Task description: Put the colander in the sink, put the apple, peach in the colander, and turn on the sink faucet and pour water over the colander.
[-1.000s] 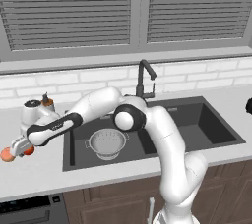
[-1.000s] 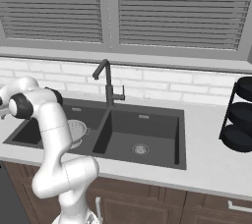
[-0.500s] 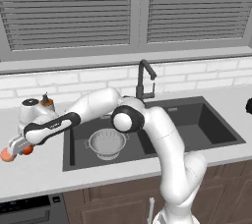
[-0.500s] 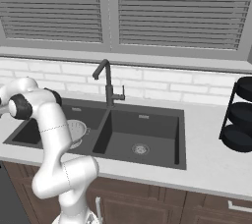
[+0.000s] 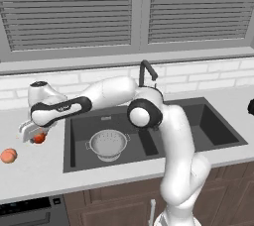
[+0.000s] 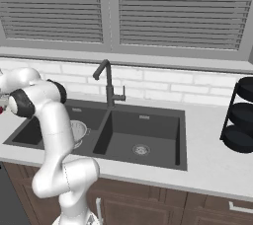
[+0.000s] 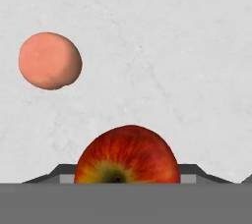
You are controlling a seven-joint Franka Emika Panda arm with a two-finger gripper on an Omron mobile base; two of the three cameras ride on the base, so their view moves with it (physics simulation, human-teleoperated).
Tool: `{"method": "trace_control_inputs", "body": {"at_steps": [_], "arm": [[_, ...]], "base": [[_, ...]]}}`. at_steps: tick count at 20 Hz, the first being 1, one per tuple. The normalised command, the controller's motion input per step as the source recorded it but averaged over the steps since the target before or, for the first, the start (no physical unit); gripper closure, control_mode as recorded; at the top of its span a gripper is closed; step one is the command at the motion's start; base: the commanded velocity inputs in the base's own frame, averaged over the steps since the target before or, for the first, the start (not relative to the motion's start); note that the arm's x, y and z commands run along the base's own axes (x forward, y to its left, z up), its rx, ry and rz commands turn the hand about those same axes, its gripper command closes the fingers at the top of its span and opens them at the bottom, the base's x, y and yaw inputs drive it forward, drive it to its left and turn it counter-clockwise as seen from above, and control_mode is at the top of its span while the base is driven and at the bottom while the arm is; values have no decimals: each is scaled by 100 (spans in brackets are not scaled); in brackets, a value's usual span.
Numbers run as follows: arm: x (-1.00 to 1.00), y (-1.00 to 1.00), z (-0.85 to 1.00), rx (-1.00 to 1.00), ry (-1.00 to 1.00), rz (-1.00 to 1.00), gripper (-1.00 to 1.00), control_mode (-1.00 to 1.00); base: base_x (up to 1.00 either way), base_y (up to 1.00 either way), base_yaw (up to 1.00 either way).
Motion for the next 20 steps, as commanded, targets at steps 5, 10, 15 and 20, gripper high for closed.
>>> {"method": "trace_control_inputs", "body": {"at_steps": [5, 10, 15, 20], "arm": [[-2, -96, 24, -5, 16, -15, 100, -100], [-5, -80, -18, -16, 4, -22, 100, -100], [0, -60, -36, -16, 0, -20, 100, -100], [5, -43, -42, -16, 0, -15, 100, -100]], "base": [[0, 0, 0], [0, 0, 0], [0, 0, 0], [0, 0, 0]]}}
